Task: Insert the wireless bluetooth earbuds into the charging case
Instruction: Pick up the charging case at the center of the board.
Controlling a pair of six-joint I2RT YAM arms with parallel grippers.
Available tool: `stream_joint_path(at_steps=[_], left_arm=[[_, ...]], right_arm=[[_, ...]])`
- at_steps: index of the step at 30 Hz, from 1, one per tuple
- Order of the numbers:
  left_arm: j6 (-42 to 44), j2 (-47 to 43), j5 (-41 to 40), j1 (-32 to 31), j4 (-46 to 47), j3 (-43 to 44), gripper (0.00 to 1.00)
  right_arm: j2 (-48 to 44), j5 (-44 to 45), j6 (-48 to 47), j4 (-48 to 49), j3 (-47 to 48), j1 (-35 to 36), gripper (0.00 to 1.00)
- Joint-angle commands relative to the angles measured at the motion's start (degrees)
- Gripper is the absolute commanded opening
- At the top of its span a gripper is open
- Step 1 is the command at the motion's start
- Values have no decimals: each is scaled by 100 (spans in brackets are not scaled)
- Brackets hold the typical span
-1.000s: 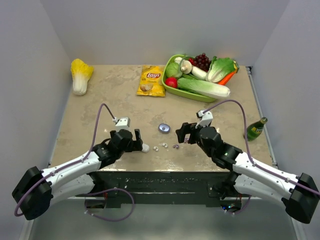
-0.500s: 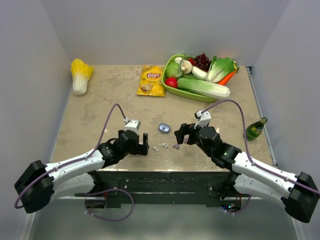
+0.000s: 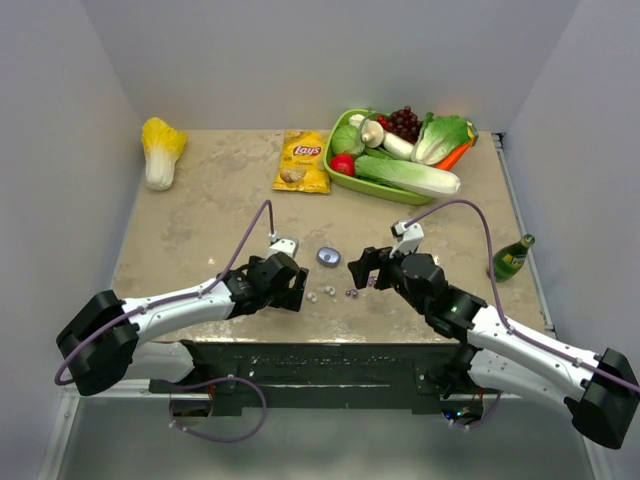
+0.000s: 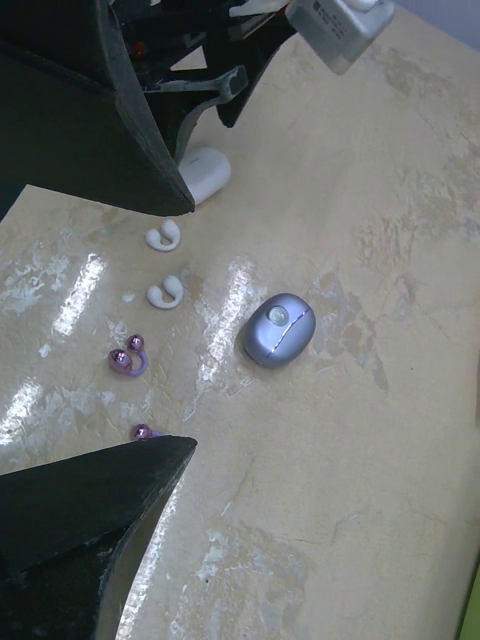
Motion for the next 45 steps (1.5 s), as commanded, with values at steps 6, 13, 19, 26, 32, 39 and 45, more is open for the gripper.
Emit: stream_joint_path(at_steps=[6,13,19,26,32,39,45], left_arm=[[253,395,-12,-39,-183,284,98],[253,404,-3,-39,-113,275,98],[218,342,15,-39,-8,222,100],[200,422,41,-31,107,161,100],[227,536,103,-31,221,143,100],[315,852,208,-31,353,161,98],[403,1054,252,-31,371,284,93]], right_arm=[[-112,-134,-50,105,-17,-1,93],[-129,-134,-41,105,-61,-1,93],[-50,-134,-50,53,18,-2,93],[-155,-99,-33,0,-26,-1,93],[-156,-99,-33,-9,-8,-1,93],[-164,-99,-15,0,-26,-1,93],[-173,-81,-24,0,-43,-1,93]])
